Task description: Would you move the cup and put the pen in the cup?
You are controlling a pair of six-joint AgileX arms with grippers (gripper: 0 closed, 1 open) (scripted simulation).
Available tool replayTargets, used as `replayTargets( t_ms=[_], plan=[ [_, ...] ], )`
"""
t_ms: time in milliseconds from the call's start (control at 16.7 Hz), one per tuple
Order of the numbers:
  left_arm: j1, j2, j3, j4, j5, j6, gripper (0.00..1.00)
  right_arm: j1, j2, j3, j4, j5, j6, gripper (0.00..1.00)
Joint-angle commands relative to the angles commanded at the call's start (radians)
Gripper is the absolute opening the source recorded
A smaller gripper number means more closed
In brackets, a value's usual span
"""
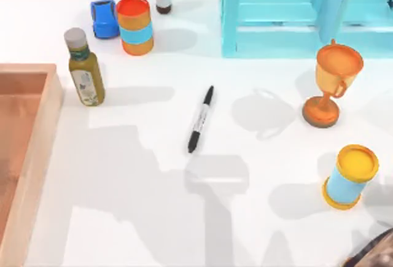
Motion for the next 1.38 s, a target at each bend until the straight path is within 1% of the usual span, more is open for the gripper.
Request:
replayTargets(
  t_ms=[180, 300, 600, 1380],
  plan=[
    [0.003, 0.034, -0.106, 0.153, 0.000, 0.003, 1.00, 0.000, 0.000, 0.000, 0.000, 0.000, 0.000, 1.00],
    [0.004, 0.047, -0.157, 0.209, 0.000, 0.005, 1.00, 0.000, 0.000, 0.000, 0.000, 0.000, 0.000, 1.00],
    [0.004, 0.049, -0.171, 0.224, 0.000, 0.005, 1.00, 0.000, 0.000, 0.000, 0.000, 0.000, 0.000, 1.00],
    [0.004, 0.049, -0.171, 0.224, 0.000, 0.005, 0.02, 0.000, 0.000, 0.000, 0.000, 0.000, 0.000, 1.00]
  ],
)
